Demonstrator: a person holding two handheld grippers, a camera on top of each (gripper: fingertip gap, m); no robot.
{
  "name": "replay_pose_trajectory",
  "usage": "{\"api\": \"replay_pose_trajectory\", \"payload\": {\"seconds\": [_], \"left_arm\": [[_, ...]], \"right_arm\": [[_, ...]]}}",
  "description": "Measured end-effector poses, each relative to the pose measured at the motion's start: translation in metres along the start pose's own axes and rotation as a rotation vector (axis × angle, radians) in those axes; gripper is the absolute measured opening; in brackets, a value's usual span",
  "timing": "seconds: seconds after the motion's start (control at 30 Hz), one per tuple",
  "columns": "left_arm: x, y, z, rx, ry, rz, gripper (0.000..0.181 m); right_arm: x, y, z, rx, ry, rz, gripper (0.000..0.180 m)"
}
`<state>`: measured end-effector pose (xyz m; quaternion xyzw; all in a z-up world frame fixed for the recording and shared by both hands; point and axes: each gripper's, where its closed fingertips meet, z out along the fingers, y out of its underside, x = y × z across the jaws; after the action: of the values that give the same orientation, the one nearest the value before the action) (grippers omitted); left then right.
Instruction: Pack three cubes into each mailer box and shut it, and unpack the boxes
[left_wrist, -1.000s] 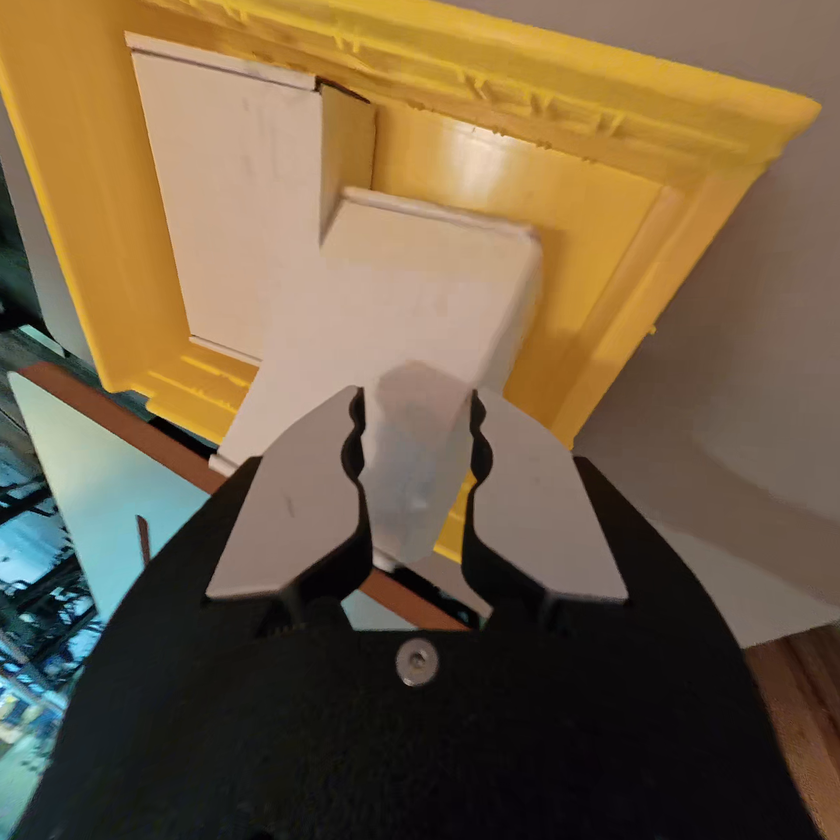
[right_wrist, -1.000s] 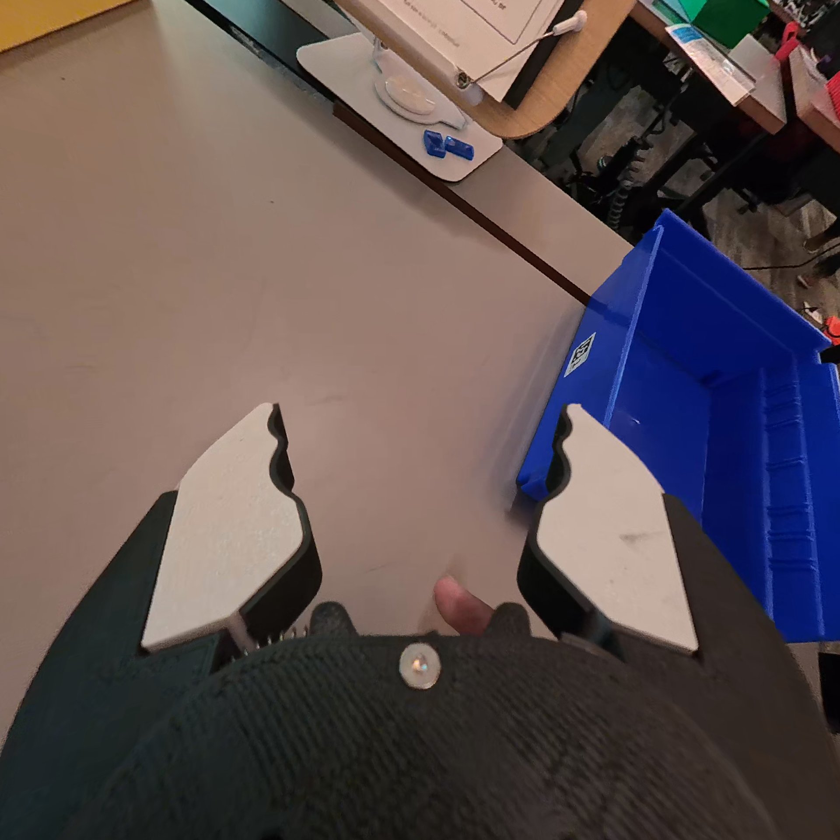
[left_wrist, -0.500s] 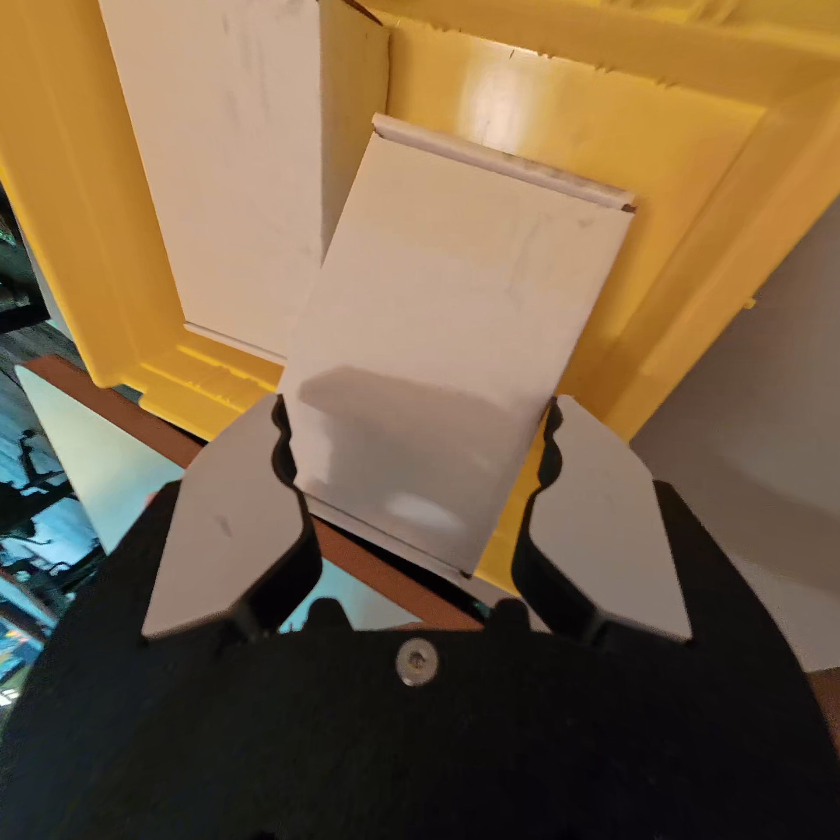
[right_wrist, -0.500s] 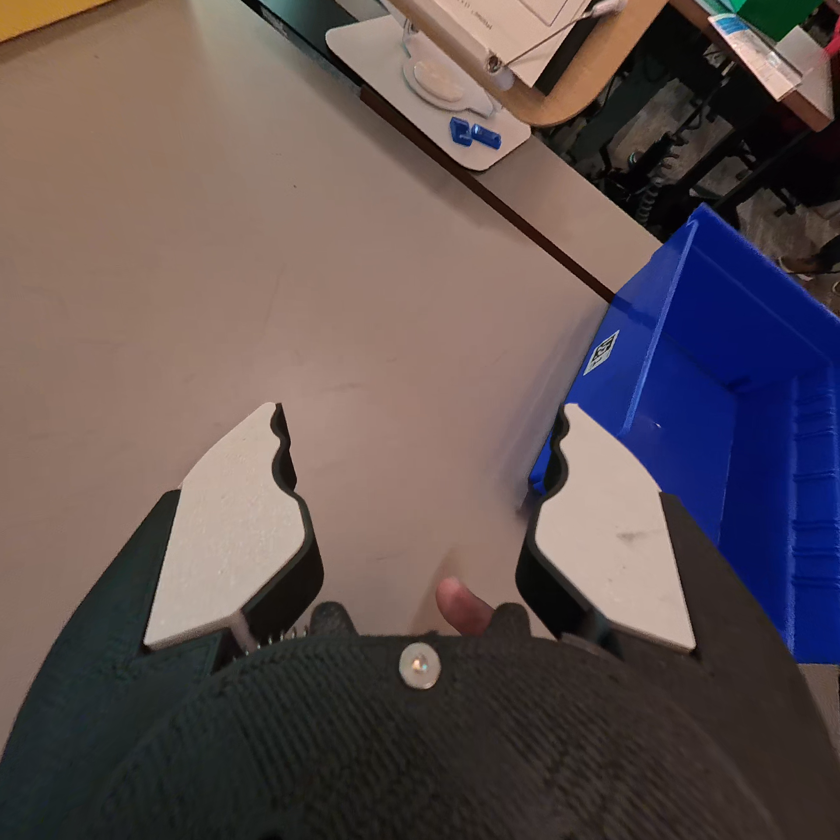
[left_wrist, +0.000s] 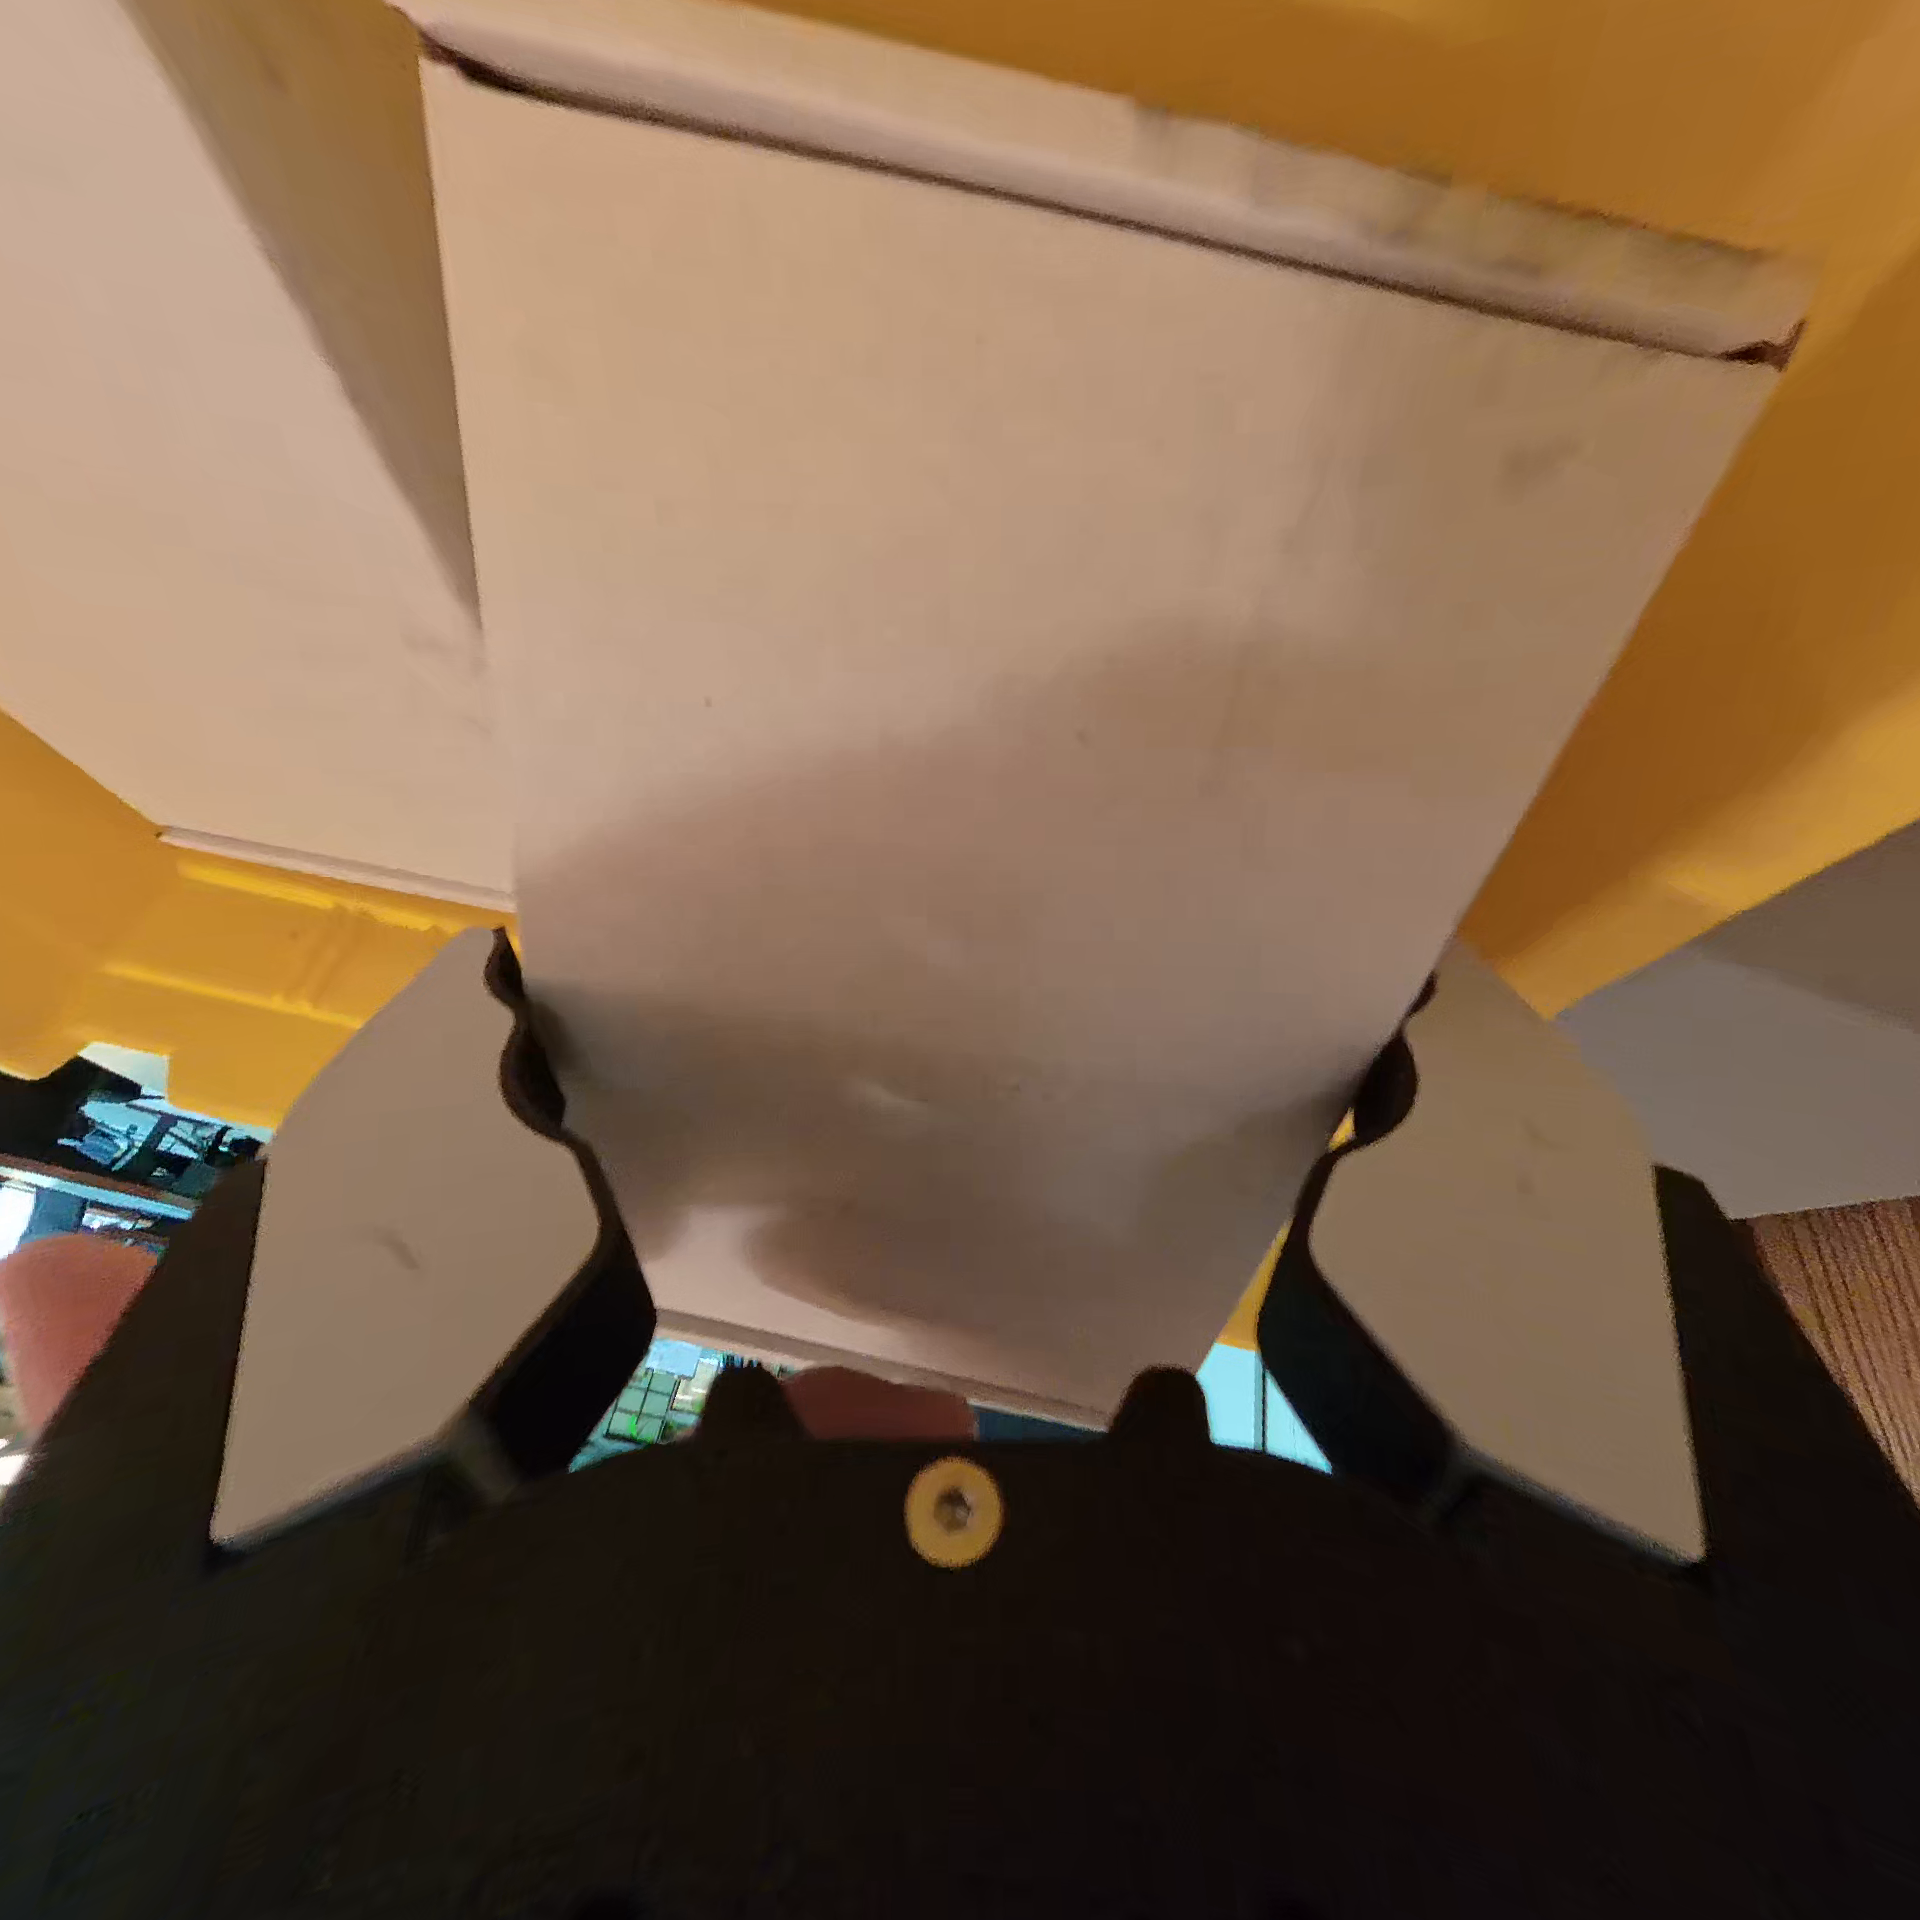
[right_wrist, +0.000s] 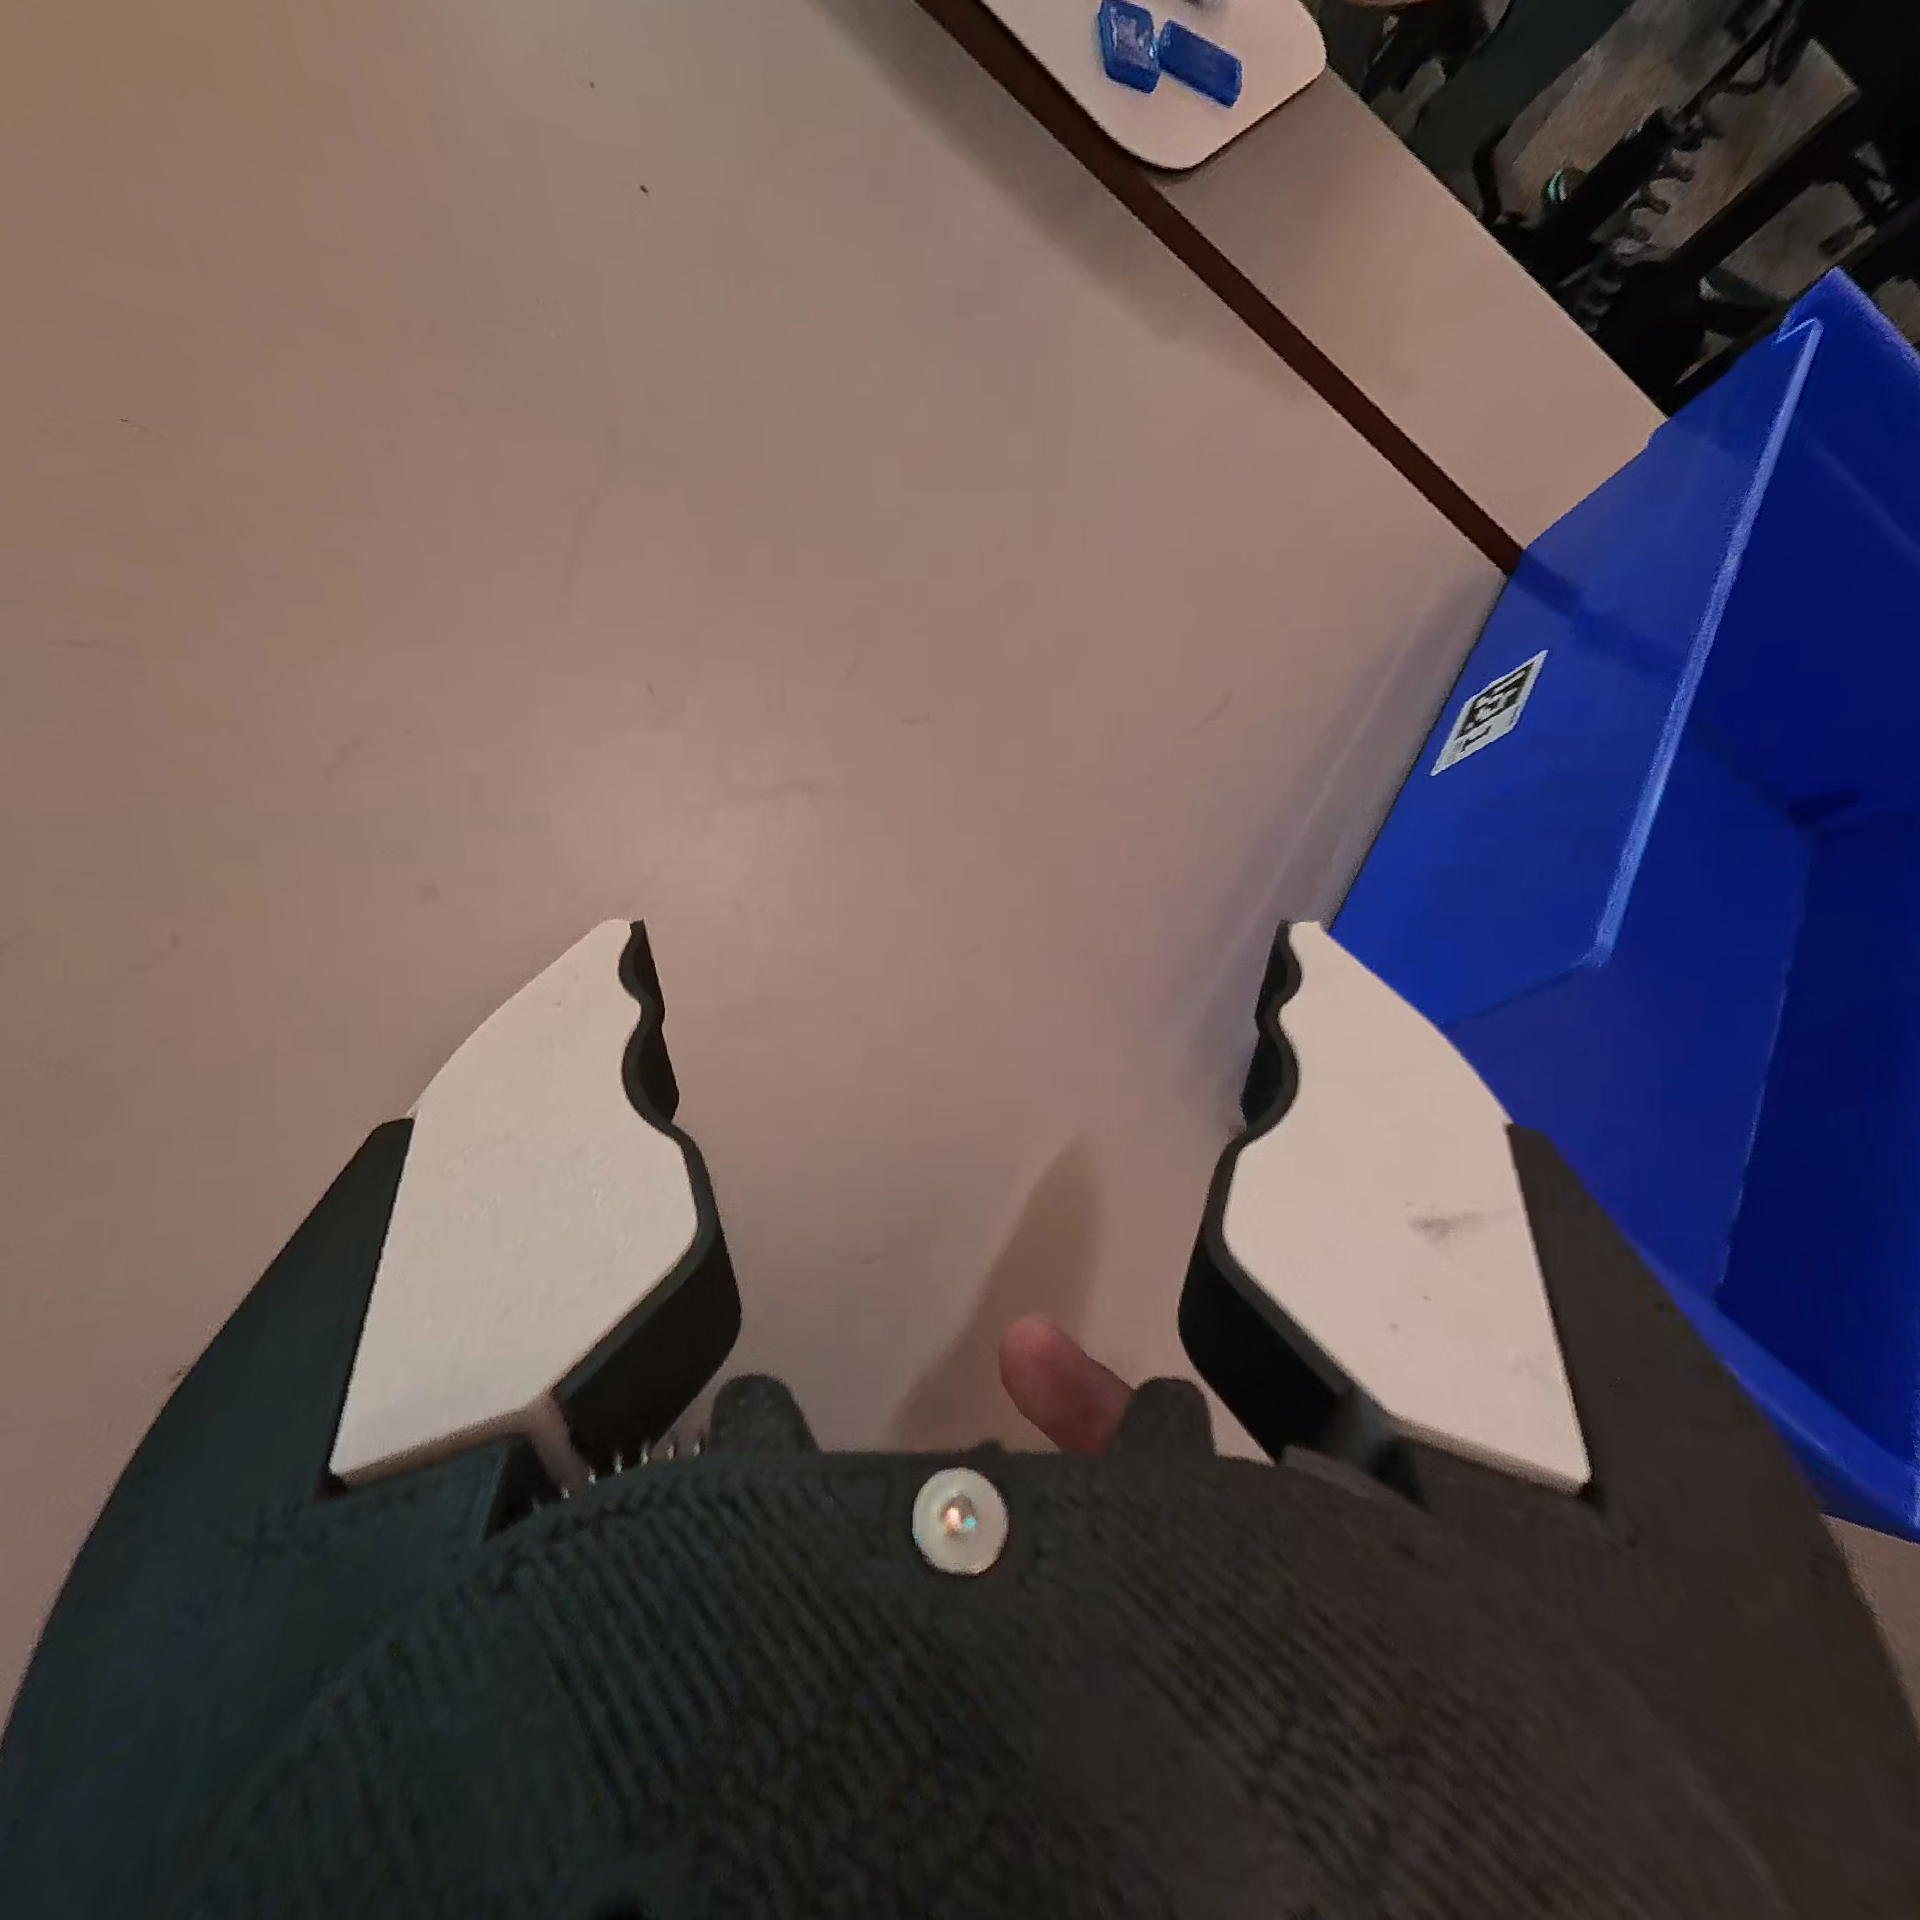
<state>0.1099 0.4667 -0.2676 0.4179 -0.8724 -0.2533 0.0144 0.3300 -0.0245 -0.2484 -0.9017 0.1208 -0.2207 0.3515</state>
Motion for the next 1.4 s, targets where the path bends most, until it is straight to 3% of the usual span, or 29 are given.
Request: {"api": "replay_pose_trajectory", "payload": {"seconds": [0.23,0.7,0.83,1.07,1.23,1.4], "left_arm": [[-0.001,0.005,0.001,-0.088,-0.009,0.022,0.147],[0.004,0.012,-0.016,-0.073,-0.092,0.044,0.144],[-0.005,0.021,-0.043,-0.06,-0.149,0.028,0.144],[-0.016,0.026,-0.125,0.097,-0.251,-0.04,0.144],[0.014,-0.019,-0.193,0.376,-0.235,-0.056,0.144],[0.086,-0.113,-0.228,0.58,-0.175,-0.021,0.144]], "right_arm": [[0.001,0.007,0.006,-0.021,-0.01,0.01,0.108],[0.015,0.008,-0.004,0.01,0.006,0.065,0.105],[0.016,0.005,-0.008,0.021,0.008,0.063,0.105],[0.023,0.003,-0.017,0.05,0.011,0.087,0.105],[0.032,0.002,-0.024,0.084,0.01,0.129,0.105],[0.039,0.003,-0.031,0.109,0.002,0.166,0.105]]}}
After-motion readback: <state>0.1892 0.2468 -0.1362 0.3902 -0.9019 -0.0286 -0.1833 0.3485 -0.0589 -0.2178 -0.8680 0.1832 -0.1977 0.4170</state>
